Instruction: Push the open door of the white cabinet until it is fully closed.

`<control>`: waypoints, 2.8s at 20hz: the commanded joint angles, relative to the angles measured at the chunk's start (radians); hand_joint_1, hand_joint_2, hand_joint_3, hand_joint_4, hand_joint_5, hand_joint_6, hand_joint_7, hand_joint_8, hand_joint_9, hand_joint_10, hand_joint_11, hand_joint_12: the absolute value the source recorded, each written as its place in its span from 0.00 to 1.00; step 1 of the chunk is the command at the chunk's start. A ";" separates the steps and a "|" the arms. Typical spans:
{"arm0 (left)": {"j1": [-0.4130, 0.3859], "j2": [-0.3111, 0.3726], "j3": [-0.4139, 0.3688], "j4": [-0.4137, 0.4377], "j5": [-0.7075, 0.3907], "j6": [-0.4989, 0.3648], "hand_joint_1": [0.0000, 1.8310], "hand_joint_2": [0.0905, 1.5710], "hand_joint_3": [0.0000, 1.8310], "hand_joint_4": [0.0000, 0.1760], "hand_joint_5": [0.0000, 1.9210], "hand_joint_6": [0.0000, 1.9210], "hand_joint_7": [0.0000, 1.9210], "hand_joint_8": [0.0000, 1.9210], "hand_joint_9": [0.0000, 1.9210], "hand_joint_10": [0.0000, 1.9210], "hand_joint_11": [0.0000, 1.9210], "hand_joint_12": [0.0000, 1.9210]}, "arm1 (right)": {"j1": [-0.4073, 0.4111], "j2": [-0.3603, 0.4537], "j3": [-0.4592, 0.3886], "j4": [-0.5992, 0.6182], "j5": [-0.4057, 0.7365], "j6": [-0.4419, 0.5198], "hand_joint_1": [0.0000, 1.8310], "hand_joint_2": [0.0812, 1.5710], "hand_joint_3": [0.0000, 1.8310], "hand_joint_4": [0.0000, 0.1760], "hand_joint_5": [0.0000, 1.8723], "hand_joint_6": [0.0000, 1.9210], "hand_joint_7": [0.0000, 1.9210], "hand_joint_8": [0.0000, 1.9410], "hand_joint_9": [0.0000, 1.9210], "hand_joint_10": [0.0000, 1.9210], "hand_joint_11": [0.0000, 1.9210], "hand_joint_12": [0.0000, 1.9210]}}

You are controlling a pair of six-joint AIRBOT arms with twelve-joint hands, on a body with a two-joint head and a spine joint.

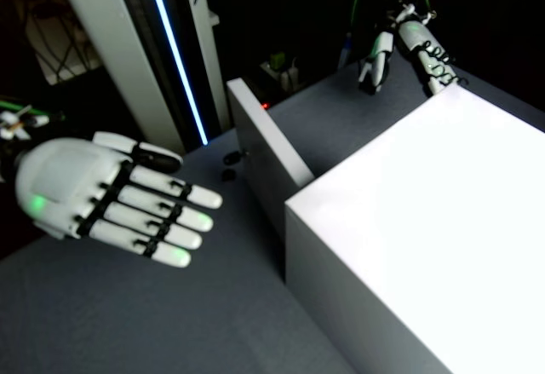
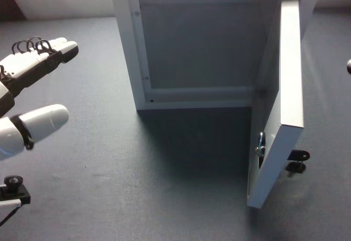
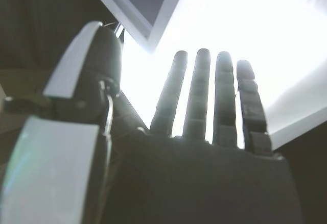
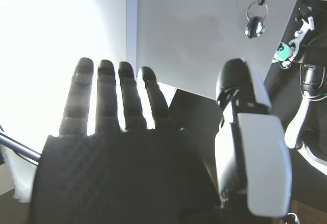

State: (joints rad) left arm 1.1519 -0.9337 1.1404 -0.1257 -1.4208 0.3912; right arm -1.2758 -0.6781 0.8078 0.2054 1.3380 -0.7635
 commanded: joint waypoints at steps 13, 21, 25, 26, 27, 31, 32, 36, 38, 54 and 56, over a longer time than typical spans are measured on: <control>-0.003 -0.005 0.007 -0.028 -0.123 -0.008 0.00 0.93 0.00 0.00 0.05 0.00 0.00 0.00 0.00 0.00 0.00 0.07 | 0.025 0.000 0.000 -0.116 0.094 0.034 0.23 0.86 0.00 0.00 0.13 0.03 0.10 0.00 0.01 0.23 0.00 0.59; 0.007 -0.004 0.005 -0.044 -0.141 -0.008 0.00 0.93 0.00 0.00 0.05 0.00 0.00 0.00 0.00 0.00 0.00 0.03 | 0.121 -0.040 0.024 -0.210 0.027 0.059 0.25 0.86 0.00 0.00 0.16 0.01 0.15 0.00 0.08 0.18 0.00 0.61; 0.011 -0.002 0.003 -0.049 -0.147 -0.008 0.00 0.93 0.00 0.00 0.03 0.00 0.00 0.00 0.00 0.00 0.00 0.00 | 0.171 -0.068 0.041 -0.248 -0.004 0.071 0.23 0.87 0.00 0.00 0.17 0.00 0.14 0.00 0.08 0.18 0.00 0.62; 0.011 -0.002 0.003 -0.050 -0.148 -0.008 0.00 0.93 0.00 0.00 0.03 0.00 0.00 0.00 0.00 0.00 0.00 0.00 | 0.174 -0.070 0.042 -0.250 -0.005 0.072 0.23 0.87 0.00 0.00 0.17 0.00 0.14 0.00 0.08 0.18 0.00 0.62; 0.012 -0.002 0.002 -0.051 -0.150 -0.008 0.00 0.92 0.00 0.00 0.04 0.00 0.00 0.00 0.00 0.00 0.00 0.00 | 0.182 -0.076 0.045 -0.254 -0.008 0.074 0.23 0.87 0.00 0.00 0.16 0.00 0.13 0.00 0.07 0.18 0.00 0.61; 0.027 0.000 -0.002 -0.064 -0.157 -0.008 0.00 0.92 0.00 0.00 0.04 0.00 0.00 0.00 0.00 0.00 0.00 0.00 | 0.209 -0.097 0.054 -0.269 -0.010 0.081 0.22 0.87 0.00 0.00 0.16 0.00 0.15 0.00 0.07 0.22 0.00 0.64; 0.030 0.000 -0.003 -0.068 -0.162 -0.008 0.00 0.93 0.00 0.00 0.04 0.00 0.00 0.00 0.00 0.00 0.01 0.00 | 0.215 -0.103 0.056 -0.275 -0.011 0.083 0.23 0.86 0.00 0.00 0.17 0.00 0.16 0.00 0.08 0.23 0.00 0.66; 0.040 0.002 -0.007 -0.084 -0.177 -0.007 0.04 0.92 0.00 0.00 0.04 0.00 0.00 0.00 0.00 0.00 0.01 0.00 | 0.244 -0.127 0.069 -0.297 -0.026 0.094 0.18 0.88 0.00 0.00 0.17 0.00 0.16 0.00 0.08 0.24 0.00 0.64; 0.057 0.005 -0.011 -0.104 -0.198 -0.005 0.03 0.92 0.00 0.00 0.04 0.00 0.00 0.00 0.00 0.00 0.00 0.00 | 0.269 -0.144 0.079 -0.316 -0.043 0.104 0.16 0.88 0.00 0.00 0.15 0.00 0.15 0.00 0.07 0.24 0.00 0.61; 0.084 0.015 -0.021 -0.133 -0.226 0.006 0.08 0.93 0.00 0.00 0.03 0.00 0.00 0.00 0.00 0.00 0.00 0.00 | 0.469 -0.296 0.176 -0.444 -0.192 0.164 0.24 0.85 0.00 0.00 0.12 0.00 0.13 0.00 0.05 0.24 0.00 0.61; 0.084 0.015 -0.020 -0.133 -0.226 0.006 0.07 0.93 0.00 0.00 0.03 0.00 0.00 0.00 0.00 0.00 0.00 0.00 | 0.490 -0.315 0.189 -0.448 -0.203 0.164 0.26 0.84 0.00 0.00 0.10 0.00 0.11 0.00 0.03 0.19 0.00 0.57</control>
State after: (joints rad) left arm 1.2381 -0.9241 1.1206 -0.2417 -1.5185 0.4007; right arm -0.7990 -0.9932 0.9974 -0.2569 1.0180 -0.6048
